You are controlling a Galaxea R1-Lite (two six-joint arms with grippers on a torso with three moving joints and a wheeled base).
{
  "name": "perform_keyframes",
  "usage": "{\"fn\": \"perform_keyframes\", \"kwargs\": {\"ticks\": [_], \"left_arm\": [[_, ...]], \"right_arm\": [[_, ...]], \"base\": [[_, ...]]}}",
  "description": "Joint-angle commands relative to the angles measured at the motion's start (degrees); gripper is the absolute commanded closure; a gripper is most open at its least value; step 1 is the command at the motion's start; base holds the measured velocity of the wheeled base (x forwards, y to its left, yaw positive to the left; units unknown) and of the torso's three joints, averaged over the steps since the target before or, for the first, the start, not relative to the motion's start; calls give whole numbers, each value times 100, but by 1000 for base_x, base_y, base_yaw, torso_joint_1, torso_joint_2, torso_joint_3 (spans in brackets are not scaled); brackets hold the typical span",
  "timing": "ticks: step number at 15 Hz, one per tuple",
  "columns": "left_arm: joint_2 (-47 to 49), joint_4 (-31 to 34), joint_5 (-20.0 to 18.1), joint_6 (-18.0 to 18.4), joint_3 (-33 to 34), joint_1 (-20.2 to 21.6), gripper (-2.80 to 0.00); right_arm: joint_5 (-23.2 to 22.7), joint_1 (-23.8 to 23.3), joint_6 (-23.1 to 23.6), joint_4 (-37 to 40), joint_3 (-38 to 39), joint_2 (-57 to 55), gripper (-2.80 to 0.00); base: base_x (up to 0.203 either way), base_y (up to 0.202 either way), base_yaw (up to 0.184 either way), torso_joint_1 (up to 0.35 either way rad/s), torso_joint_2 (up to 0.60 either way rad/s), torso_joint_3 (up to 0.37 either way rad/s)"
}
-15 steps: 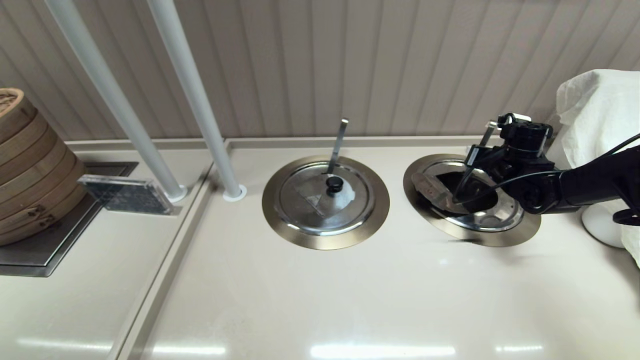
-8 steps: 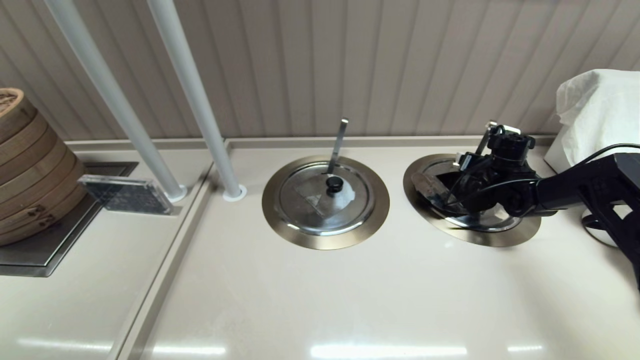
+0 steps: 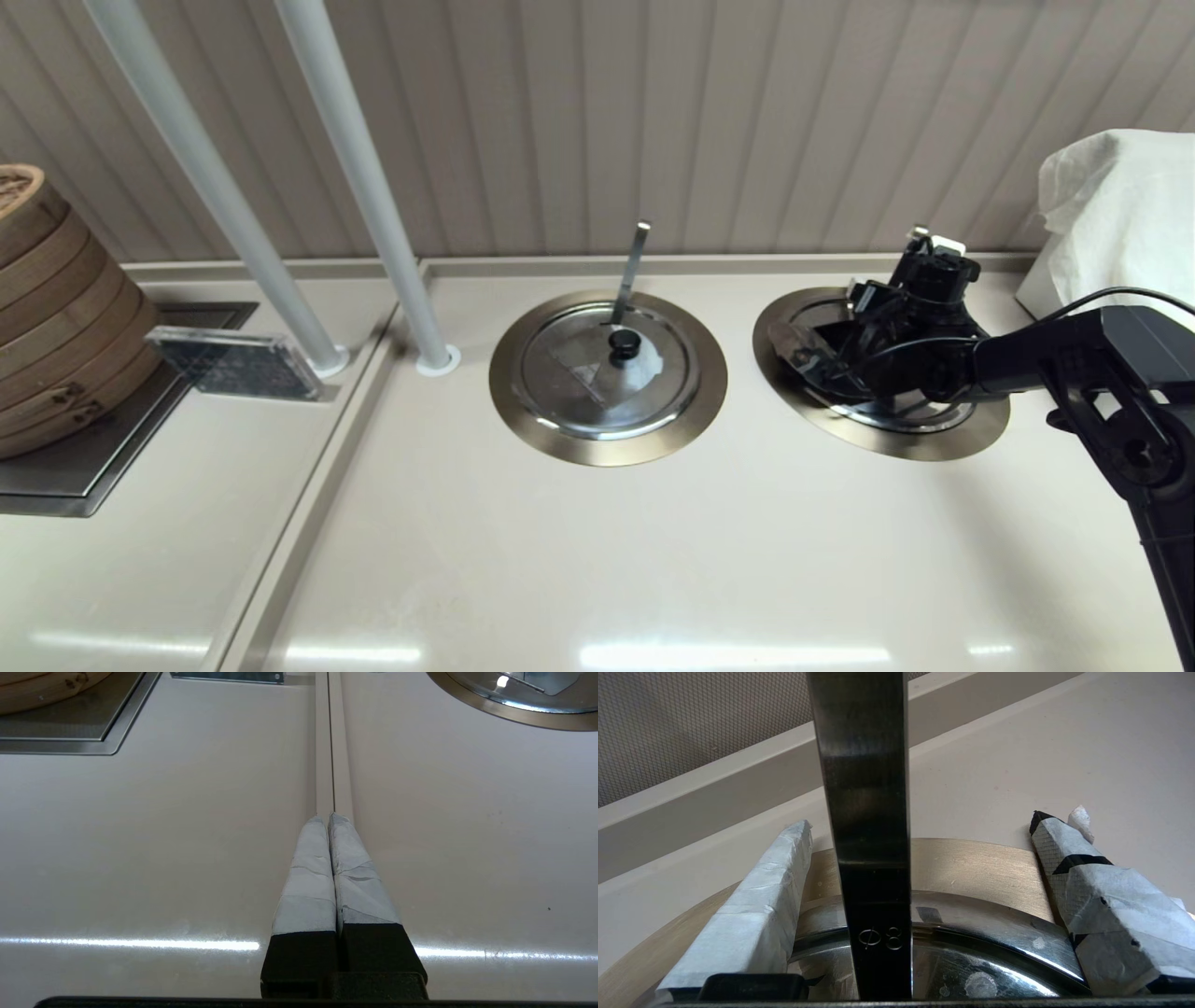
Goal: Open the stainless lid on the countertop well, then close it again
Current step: Stir with a spoon
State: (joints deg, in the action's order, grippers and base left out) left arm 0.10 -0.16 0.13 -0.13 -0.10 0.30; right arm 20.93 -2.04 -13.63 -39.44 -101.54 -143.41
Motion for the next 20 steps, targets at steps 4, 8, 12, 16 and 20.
{"fn": "perform_keyframes", "kwargs": {"ticks": [4,8,12,16,20], "left_arm": [[-1,-2,4,-4,1,5,0],[-1,-2,4,-4,1,5,0],[-1,-2,4,-4,1,5,0],[-1,-2,4,-4,1,5,0],[-1,-2,4,-4,1,5,0]], "right_arm": [[29,19,-17,-3,50,-16,0],[25,19,-60,6,125,82,0],[23,27,-164,24,141,293,0],[1,97,-377,197,417,752,0],[-22,125,-379,209,706,1121,0]], "base": [[0,0,0,0,0,0],[0,0,0,0,0,0],[0,0,0,0,0,0],[0,0,0,0,0,0],[0,0,0,0,0,0]]}}
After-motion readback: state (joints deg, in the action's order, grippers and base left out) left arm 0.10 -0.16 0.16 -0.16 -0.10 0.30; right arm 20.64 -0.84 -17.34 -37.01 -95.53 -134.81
